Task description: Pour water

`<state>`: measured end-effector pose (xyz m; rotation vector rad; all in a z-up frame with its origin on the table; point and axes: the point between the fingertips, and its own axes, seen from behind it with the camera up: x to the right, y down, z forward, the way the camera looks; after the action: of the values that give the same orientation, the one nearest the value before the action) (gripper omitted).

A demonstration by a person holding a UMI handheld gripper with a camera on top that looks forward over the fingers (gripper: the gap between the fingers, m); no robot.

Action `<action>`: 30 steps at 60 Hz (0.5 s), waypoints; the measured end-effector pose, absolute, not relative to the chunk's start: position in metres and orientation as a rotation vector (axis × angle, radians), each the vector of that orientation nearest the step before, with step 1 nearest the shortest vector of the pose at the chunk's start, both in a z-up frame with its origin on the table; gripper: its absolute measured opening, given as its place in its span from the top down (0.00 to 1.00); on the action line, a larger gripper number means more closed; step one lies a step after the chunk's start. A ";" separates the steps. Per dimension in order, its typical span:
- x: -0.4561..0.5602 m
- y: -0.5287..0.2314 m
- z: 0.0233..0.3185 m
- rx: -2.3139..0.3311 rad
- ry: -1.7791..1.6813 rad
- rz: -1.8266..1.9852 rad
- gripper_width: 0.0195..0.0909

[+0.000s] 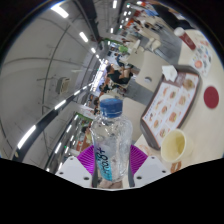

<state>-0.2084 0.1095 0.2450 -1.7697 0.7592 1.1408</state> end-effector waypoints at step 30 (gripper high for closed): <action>0.035 0.133 0.195 -1.872 -0.100 0.075 0.70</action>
<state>0.0350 0.1327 0.1946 -1.8723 -0.0997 0.0747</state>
